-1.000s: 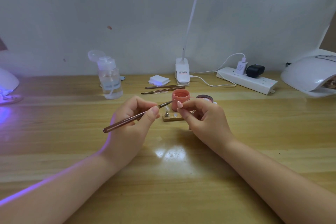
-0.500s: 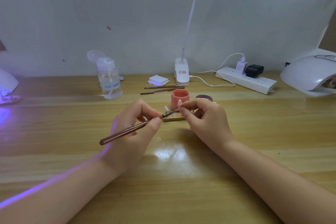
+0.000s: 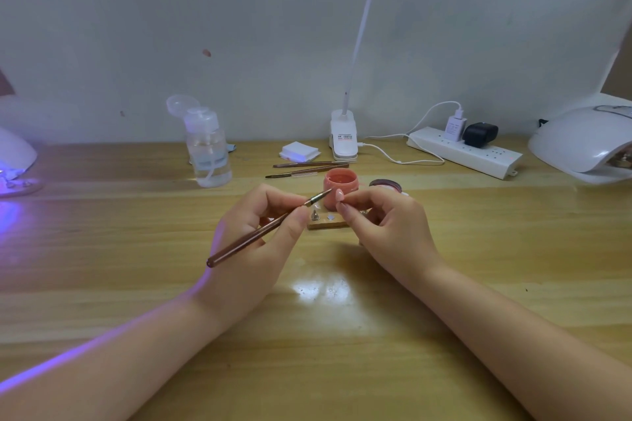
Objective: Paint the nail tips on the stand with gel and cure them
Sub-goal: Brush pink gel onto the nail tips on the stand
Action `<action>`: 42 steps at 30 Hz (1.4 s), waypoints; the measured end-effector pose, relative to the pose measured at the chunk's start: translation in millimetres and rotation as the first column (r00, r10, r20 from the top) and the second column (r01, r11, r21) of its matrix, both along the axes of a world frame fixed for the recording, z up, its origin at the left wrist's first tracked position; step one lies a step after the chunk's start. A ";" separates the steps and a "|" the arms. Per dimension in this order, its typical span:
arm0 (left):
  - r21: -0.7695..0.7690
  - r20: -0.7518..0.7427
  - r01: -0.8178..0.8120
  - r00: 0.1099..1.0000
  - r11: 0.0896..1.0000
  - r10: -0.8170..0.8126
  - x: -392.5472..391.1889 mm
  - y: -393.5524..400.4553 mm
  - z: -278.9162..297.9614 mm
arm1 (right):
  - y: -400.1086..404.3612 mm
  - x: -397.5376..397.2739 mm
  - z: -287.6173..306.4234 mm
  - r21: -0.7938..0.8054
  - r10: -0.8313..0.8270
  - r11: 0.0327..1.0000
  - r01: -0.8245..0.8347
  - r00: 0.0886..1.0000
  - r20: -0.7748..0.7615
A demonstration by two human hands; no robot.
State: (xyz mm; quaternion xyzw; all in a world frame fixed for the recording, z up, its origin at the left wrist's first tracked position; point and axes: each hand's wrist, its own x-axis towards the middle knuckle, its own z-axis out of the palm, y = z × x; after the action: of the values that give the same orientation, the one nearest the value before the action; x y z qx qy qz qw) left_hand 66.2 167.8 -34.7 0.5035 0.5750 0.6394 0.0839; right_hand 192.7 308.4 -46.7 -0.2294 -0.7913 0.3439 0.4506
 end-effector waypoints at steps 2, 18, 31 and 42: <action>-0.017 0.006 0.005 1.000 1.000 -0.005 -0.4 1.1 -1.2 | -0.3 0.2 0.3 0.004 -0.006 1.000 0.006 1.000 0.001; 0.043 0.113 -0.053 0.992 0.998 0.048 -16.9 13.3 -1.6 | 0.4 2.3 1.7 -0.039 -0.003 0.999 0.002 1.000 -0.007; -0.025 0.584 0.057 0.811 0.998 -0.031 -24.4 40.5 -1.1 | -1.4 0.9 0.0 0.167 -0.051 0.985 0.051 0.999 -0.008; 0.021 0.408 0.052 0.911 0.998 -0.056 -12.3 33.4 -0.2 | -1.0 0.3 0.3 0.087 -0.031 0.996 0.034 0.999 -0.030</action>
State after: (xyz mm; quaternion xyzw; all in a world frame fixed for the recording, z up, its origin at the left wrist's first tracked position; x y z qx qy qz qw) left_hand 53.9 201.2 -34.9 0.3749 0.5276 0.7307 0.2173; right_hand 193.0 307.4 -46.4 -0.2173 -0.7952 0.3047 0.4771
